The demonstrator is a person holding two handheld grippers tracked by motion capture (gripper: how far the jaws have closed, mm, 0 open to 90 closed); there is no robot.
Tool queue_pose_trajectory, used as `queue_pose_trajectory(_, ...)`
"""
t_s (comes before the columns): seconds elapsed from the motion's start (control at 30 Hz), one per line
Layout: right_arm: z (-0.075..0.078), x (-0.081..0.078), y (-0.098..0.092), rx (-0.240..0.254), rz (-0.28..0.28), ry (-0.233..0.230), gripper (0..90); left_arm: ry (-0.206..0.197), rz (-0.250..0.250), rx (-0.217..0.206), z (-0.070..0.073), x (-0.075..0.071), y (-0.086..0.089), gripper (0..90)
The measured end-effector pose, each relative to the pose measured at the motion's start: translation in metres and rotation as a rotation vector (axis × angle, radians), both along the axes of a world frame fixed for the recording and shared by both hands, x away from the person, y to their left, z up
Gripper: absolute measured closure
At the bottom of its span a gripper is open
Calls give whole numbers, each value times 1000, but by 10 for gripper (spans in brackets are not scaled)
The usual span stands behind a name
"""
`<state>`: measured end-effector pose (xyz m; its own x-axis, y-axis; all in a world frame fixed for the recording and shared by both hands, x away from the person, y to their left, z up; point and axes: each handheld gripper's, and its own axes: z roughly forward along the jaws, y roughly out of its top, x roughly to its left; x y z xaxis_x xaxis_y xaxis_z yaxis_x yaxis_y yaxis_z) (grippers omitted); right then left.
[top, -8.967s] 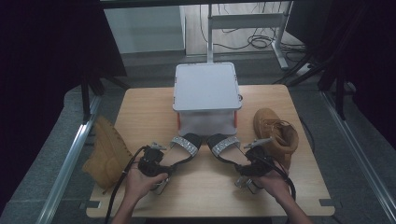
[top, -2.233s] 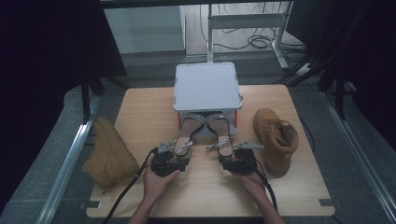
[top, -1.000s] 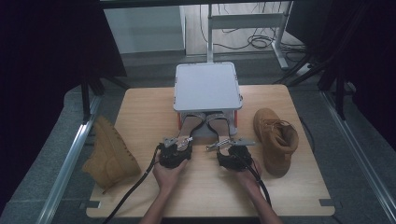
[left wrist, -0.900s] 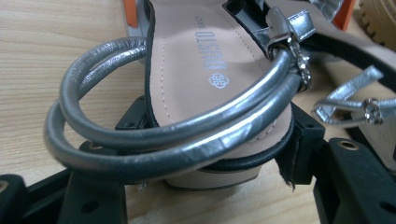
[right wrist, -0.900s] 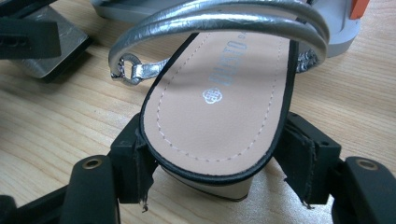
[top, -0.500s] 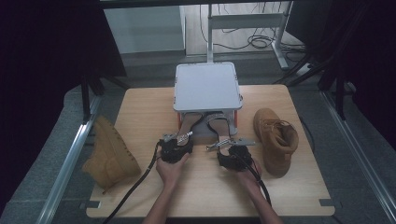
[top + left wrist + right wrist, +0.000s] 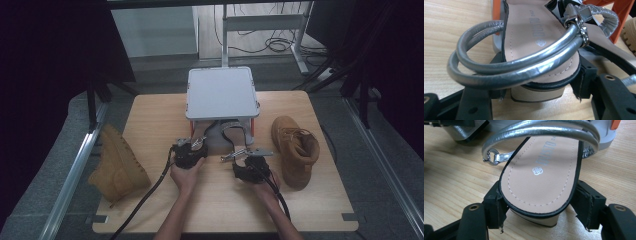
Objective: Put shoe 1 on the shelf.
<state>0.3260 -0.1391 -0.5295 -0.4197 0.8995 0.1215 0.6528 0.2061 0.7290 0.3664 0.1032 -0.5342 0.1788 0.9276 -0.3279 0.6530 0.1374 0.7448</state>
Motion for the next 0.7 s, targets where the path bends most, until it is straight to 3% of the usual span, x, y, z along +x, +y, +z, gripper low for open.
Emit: queue_pose_trajectory(0.7,0,0,0,-6,2,-3,349,-15,47,-28,13,9,2,411)
